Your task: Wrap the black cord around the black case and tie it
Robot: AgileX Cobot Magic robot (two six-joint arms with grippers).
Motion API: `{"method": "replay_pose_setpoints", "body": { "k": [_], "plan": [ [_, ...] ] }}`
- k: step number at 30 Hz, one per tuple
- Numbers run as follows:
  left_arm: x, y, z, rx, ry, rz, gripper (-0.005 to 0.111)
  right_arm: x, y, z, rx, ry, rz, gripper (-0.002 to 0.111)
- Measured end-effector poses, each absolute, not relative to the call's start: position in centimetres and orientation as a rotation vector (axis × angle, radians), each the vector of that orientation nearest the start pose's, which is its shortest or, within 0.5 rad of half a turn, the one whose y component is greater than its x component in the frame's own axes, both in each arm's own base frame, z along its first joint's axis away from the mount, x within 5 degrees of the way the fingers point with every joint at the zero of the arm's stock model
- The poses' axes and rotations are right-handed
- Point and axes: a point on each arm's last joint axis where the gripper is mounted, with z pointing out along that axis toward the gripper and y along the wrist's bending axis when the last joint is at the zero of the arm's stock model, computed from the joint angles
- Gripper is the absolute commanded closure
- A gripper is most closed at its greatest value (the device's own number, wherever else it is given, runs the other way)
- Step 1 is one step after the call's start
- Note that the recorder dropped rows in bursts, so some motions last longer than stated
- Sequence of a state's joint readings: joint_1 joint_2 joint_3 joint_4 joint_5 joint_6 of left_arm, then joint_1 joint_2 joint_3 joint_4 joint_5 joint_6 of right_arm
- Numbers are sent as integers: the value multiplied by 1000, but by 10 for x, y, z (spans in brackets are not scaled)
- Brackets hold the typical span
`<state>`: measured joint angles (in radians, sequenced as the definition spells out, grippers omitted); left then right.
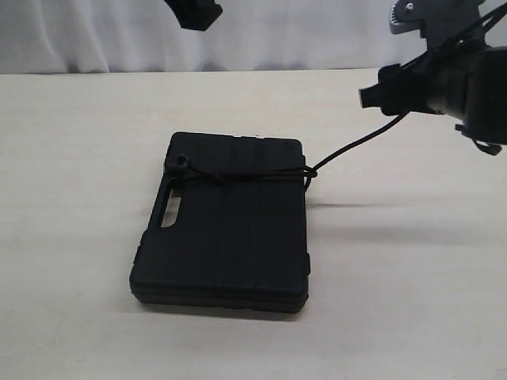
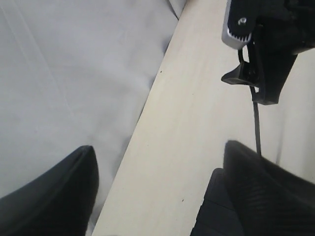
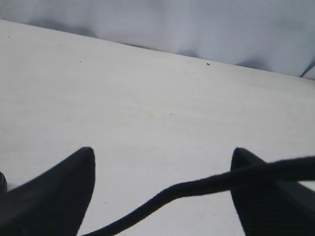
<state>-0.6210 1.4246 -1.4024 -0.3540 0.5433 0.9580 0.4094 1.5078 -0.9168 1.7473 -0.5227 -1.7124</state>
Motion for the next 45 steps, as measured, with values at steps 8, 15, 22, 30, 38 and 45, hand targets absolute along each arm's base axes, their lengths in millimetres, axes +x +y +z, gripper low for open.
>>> {"method": "replay_pose_setpoints", "body": {
  "k": [8,15,22,30,38,45],
  "plan": [
    [256,-203,407,1287,1553,-164,40,285,74,307,-13,1968,-227,37],
    [256,-203,407,1284,1556,-167,40,255,55,354,95,1824,-216,40],
    [256,-203,407,1279,1560,-170,40,230,47,382,112,1722,-146,65],
    [256,-203,407,1280,1560,-168,40,206,36,408,130,1619,-116,71],
    [256,-203,408,1273,1559,-169,40,188,31,430,130,1537,-72,83],
    [256,-203,407,1250,1596,-199,77,223,72,392,-167,1645,80,104]
  ]
}}
